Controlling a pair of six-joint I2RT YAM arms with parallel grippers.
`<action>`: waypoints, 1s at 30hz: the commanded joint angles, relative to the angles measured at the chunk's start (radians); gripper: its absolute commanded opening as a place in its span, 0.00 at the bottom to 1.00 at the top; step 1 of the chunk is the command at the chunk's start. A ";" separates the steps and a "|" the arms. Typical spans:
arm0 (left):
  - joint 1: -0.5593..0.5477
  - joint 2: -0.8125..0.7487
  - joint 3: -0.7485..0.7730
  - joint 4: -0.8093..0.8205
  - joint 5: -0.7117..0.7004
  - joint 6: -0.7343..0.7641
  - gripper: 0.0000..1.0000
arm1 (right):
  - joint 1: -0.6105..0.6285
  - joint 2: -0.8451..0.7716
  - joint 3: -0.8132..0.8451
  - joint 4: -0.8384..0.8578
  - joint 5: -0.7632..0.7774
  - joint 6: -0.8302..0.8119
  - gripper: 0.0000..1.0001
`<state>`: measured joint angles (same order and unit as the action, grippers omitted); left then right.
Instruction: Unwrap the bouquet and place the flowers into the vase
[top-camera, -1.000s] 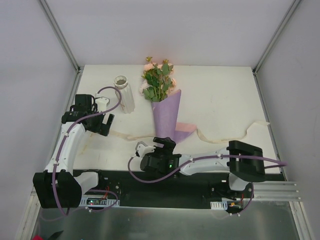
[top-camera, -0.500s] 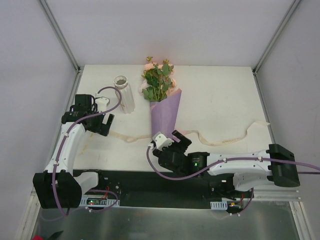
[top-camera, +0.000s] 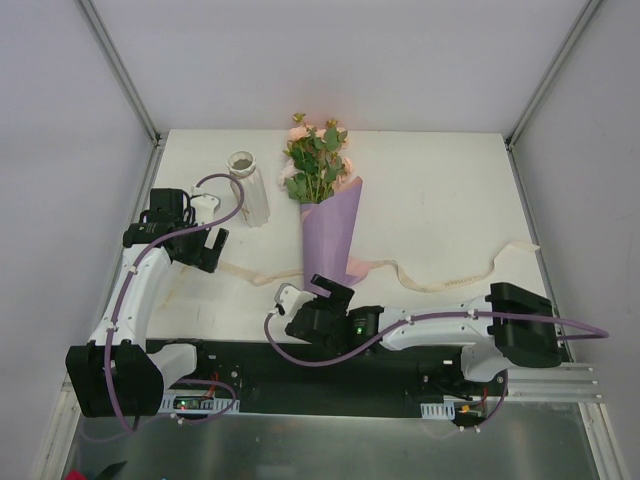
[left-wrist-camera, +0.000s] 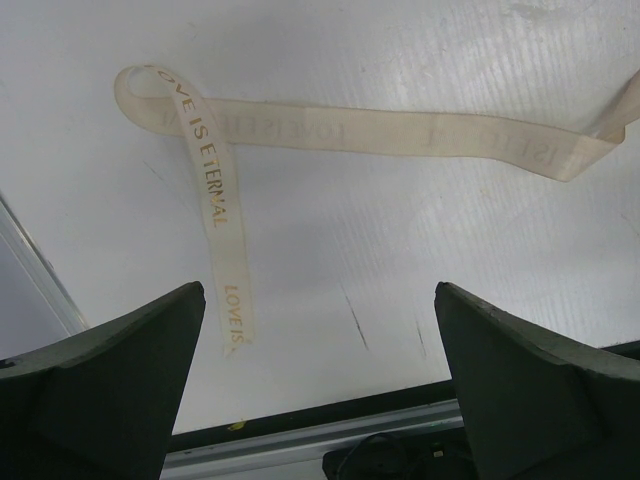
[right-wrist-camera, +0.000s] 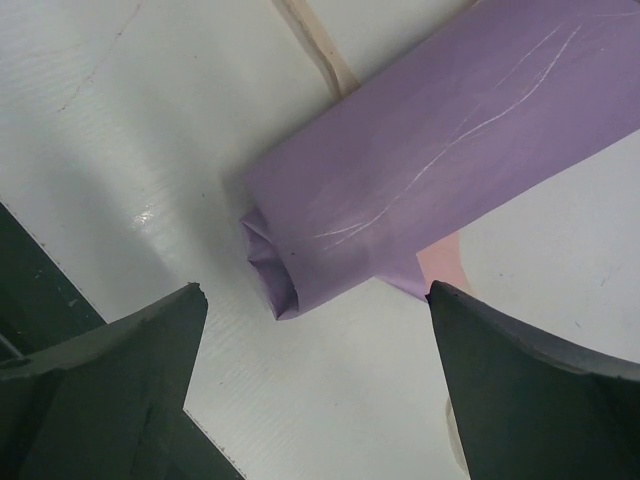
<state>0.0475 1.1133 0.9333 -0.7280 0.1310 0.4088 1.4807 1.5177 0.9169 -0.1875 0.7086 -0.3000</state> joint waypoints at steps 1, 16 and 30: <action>0.006 -0.017 0.006 -0.001 0.019 0.019 0.99 | -0.016 0.030 0.053 0.006 -0.020 -0.034 0.96; 0.006 -0.020 0.006 -0.001 0.016 0.031 0.99 | -0.097 0.150 0.089 0.063 0.072 -0.146 0.96; 0.008 -0.026 0.009 -0.001 0.009 0.059 0.99 | -0.053 0.122 0.007 0.509 0.459 -0.327 0.99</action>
<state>0.0475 1.1122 0.9333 -0.7280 0.1303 0.4397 1.4162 1.7119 0.9470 0.0990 0.9688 -0.5426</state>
